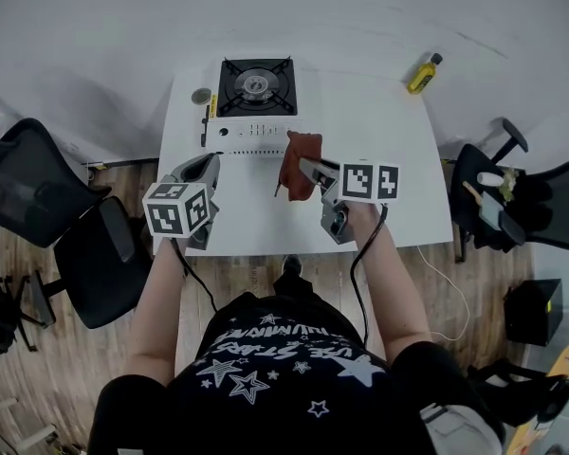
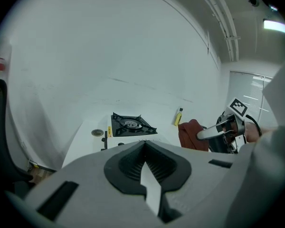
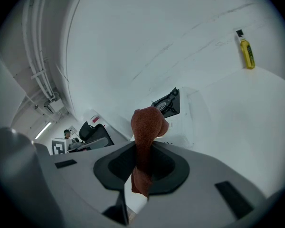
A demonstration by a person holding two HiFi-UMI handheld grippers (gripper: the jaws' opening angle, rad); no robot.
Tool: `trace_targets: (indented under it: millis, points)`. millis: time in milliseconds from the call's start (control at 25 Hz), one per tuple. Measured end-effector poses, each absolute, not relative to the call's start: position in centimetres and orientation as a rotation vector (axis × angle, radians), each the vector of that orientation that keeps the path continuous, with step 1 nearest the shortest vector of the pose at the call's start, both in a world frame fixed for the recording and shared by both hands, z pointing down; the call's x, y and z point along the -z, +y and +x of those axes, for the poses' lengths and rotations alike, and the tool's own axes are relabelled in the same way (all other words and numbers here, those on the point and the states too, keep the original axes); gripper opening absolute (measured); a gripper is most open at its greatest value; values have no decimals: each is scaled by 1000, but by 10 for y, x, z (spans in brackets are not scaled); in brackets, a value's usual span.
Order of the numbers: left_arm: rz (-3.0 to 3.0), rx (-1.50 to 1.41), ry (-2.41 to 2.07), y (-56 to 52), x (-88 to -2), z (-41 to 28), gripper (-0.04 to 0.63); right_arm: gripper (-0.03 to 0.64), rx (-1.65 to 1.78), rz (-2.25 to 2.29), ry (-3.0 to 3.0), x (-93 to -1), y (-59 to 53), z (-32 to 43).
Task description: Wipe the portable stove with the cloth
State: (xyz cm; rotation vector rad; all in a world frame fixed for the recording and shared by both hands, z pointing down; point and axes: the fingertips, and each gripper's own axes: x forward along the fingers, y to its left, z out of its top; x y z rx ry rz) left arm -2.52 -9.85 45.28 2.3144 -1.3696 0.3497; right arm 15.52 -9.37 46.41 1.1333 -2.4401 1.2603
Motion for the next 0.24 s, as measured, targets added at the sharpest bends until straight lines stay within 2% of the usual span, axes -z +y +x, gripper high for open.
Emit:
trace_targets:
  millis: [240]
  points:
    - [2327,-356,-1344,-70,-455,-33,6,63,-1284,1157,-2423,-470,-60,144]
